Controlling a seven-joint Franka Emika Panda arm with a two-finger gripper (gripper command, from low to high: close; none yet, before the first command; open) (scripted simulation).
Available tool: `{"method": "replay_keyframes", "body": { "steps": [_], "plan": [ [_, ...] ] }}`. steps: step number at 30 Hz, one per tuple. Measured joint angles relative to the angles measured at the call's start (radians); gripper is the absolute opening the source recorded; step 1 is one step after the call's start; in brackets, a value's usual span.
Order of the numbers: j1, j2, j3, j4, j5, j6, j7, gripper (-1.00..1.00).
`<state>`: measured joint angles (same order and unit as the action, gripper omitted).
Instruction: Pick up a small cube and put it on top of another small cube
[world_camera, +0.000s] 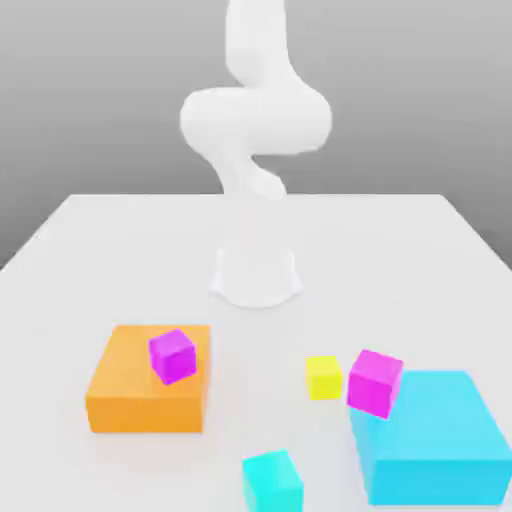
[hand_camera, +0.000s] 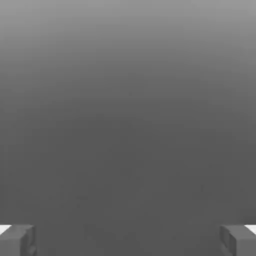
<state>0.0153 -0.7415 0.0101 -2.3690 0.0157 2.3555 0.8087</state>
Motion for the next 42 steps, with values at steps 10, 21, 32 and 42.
{"method": "replay_keyframes", "body": {
  "steps": [10,21,32,42],
  "plan": [
    [0.080,0.285,0.076,-0.330,0.062,0.264,0.051,0.00],
    [0.169,0.783,0.147,-0.618,0.027,0.680,0.173,0.00],
    [0.307,0.987,0.017,-0.587,0.027,0.847,0.179,-1.00],
    [0.249,0.721,0.079,-0.635,0.044,0.630,0.167,-1.00]
  ]
}}
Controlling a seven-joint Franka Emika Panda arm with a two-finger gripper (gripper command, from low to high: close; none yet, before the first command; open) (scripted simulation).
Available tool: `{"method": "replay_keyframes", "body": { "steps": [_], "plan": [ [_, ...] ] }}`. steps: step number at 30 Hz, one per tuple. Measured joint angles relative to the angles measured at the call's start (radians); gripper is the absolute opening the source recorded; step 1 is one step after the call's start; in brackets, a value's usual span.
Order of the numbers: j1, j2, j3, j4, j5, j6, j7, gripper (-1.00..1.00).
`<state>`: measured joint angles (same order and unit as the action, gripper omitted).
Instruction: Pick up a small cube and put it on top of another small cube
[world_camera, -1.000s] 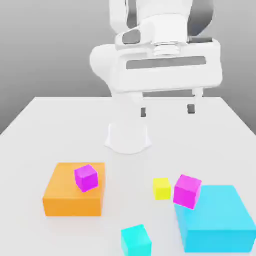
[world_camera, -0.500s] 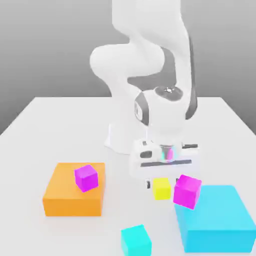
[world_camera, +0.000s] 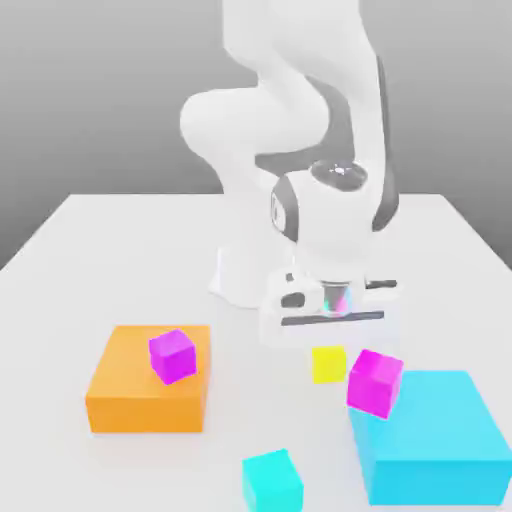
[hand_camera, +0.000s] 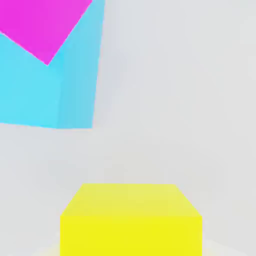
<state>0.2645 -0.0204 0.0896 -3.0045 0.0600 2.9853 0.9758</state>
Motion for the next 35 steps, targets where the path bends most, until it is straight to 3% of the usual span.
{"method": "replay_keyframes", "body": {
  "steps": [3,9,11,24,29,30,35],
  "plan": [
    [0.003,-0.052,0.030,0.029,-0.077,-0.101,0.051,-1.00],
    [0.089,-0.015,0.113,0.216,-0.338,-0.343,0.209,-1.00],
    [0.109,-0.014,0.123,0.283,-0.385,-0.428,0.212,-1.00],
    [0.074,-0.179,-0.028,0.397,-0.087,-0.600,-0.277,-1.00],
    [0.063,-0.088,-0.057,0.355,-0.053,-0.445,-0.323,-1.00],
    [0.063,-0.057,-0.058,0.347,-0.053,-0.406,-0.324,1.00],
    [0.063,-0.057,-0.058,0.347,-0.053,-0.406,-0.324,1.00]
  ]
}}
